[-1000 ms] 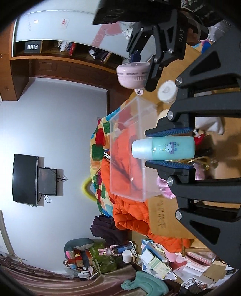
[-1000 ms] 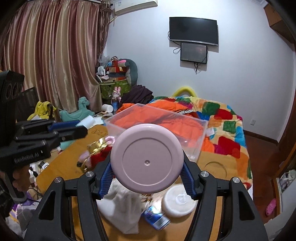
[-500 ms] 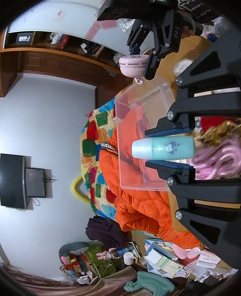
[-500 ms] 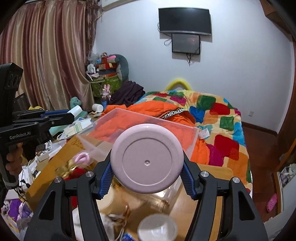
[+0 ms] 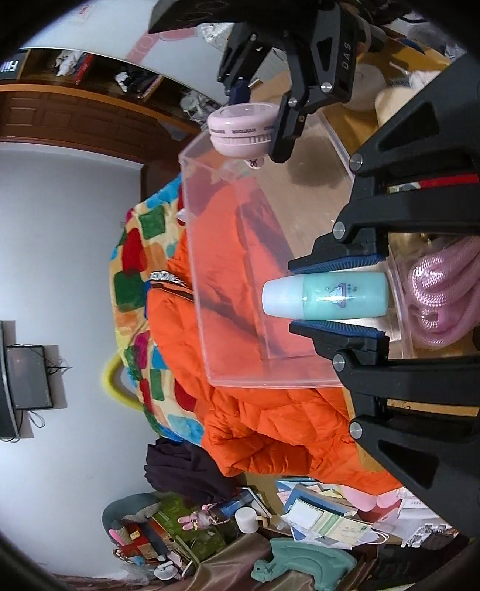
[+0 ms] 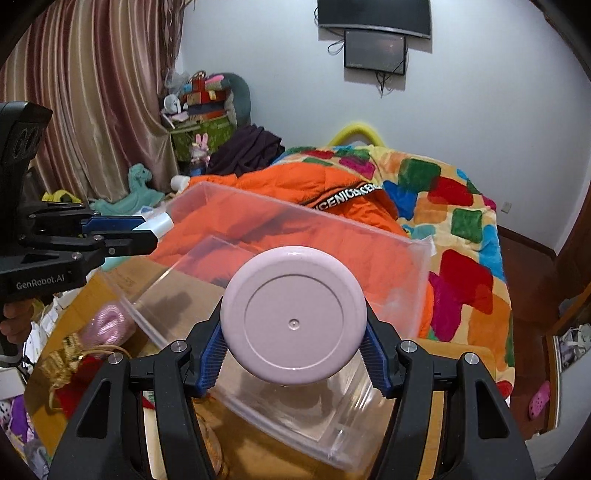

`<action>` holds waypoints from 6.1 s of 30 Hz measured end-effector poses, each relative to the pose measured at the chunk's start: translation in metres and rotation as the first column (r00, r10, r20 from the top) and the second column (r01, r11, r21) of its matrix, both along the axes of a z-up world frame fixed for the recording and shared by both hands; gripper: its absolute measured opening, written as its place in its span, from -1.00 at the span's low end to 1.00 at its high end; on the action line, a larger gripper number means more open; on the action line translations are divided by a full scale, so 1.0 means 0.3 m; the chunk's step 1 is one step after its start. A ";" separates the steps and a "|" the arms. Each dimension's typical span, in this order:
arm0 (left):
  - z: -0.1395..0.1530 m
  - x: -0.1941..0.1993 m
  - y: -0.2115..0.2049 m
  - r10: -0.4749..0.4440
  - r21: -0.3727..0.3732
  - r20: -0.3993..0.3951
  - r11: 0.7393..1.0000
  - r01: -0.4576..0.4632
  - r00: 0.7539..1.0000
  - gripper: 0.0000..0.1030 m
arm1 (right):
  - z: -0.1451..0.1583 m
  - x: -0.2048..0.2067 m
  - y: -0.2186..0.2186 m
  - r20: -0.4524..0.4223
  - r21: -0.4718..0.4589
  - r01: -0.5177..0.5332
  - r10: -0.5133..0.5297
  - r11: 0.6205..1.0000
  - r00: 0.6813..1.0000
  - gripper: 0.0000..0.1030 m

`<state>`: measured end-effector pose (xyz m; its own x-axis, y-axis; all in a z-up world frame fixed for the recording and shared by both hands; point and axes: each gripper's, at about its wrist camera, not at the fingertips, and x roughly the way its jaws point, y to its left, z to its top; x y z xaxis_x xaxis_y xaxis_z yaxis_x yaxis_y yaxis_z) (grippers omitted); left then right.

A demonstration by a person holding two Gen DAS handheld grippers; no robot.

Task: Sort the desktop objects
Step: 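Carry both held items over the clear box and open the left tool, then open the right tool to drop the pink case into the clear box, then grasp the red velvet pouch with the left tool while the right tool grasps the white drawstring pouch, then carry the red pouch with the left tool while the right tool carries the white pouch to the box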

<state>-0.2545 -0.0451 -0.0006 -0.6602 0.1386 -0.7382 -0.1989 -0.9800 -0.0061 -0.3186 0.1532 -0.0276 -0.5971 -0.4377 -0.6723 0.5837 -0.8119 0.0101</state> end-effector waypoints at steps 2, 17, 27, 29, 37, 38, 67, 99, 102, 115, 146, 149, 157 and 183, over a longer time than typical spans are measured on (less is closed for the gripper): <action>-0.013 -0.004 -0.004 -0.001 0.000 0.017 1.000 0.001 1.000 -0.53 | -0.010 -0.006 -0.006 0.014 0.004 -0.007 0.007 1.000 1.000 0.16; -0.044 0.052 -0.014 -0.031 0.031 0.092 0.999 0.029 0.995 -0.55 | -0.027 0.001 -0.017 0.089 0.033 -0.050 0.047 0.998 0.995 0.16; -0.043 0.125 0.019 -0.060 0.019 0.081 0.998 0.059 0.995 -0.56 | -0.031 0.039 0.012 0.120 0.057 -0.069 0.062 0.996 0.991 0.17; -0.041 0.140 0.030 -0.056 -0.007 0.057 0.998 0.057 0.997 -0.56 | -0.029 0.047 0.016 0.107 0.068 -0.064 0.056 0.996 0.993 0.20; -0.026 0.166 0.049 -0.043 -0.069 0.004 0.997 0.043 0.999 -0.54 | -0.012 0.074 0.018 0.071 0.084 -0.052 0.047 0.995 0.996 0.31; -0.020 0.174 0.056 -0.038 -0.090 -0.017 0.995 0.037 0.999 -0.54 | -0.006 0.081 0.018 0.056 0.085 -0.048 0.043 0.995 0.997 0.31; 0.168 0.536 0.115 0.034 -0.106 -0.311 0.992 -0.071 0.950 0.76 | 0.141 0.462 0.177 -0.182 0.015 0.031 -0.028 0.999 0.983 0.59; -0.208 0.685 0.136 -0.088 -0.031 -0.127 0.996 0.085 0.988 0.84 | -0.142 0.666 0.121 -0.039 0.027 -0.100 0.101 0.995 0.994 0.60; -0.216 0.687 0.137 -0.087 -0.032 -0.138 0.996 0.083 0.987 0.84 | -0.157 0.651 0.095 -0.026 0.037 -0.119 0.120 0.992 0.992 0.60; -0.224 0.691 0.168 -0.083 -0.081 -0.172 0.994 0.070 0.982 0.51 | -0.184 0.638 0.058 -0.016 0.076 -0.188 0.189 0.979 0.982 -0.07; -0.112 0.757 0.099 0.043 0.067 -0.231 0.997 -0.029 0.972 -0.69 | 0.014 0.724 0.215 -0.088 -0.079 -0.101 0.094 0.992 0.992 -0.42; -0.090 0.764 0.087 0.056 0.078 -0.245 0.996 -0.038 0.968 -0.70 | 0.040 0.728 0.233 -0.108 -0.087 -0.089 0.080 0.992 0.991 -0.42; -0.051 0.757 0.057 0.088 0.121 -0.267 0.991 -0.057 0.960 -0.71 | 0.095 0.710 0.263 -0.143 -0.118 -0.071 0.054 0.990 0.988 -0.42; 0.092 0.497 0.009 0.111 0.230 -0.316 0.972 -0.037 0.942 -0.71 | 0.139 0.388 0.223 -0.083 -0.202 -0.002 -0.015 0.979 0.996 -0.42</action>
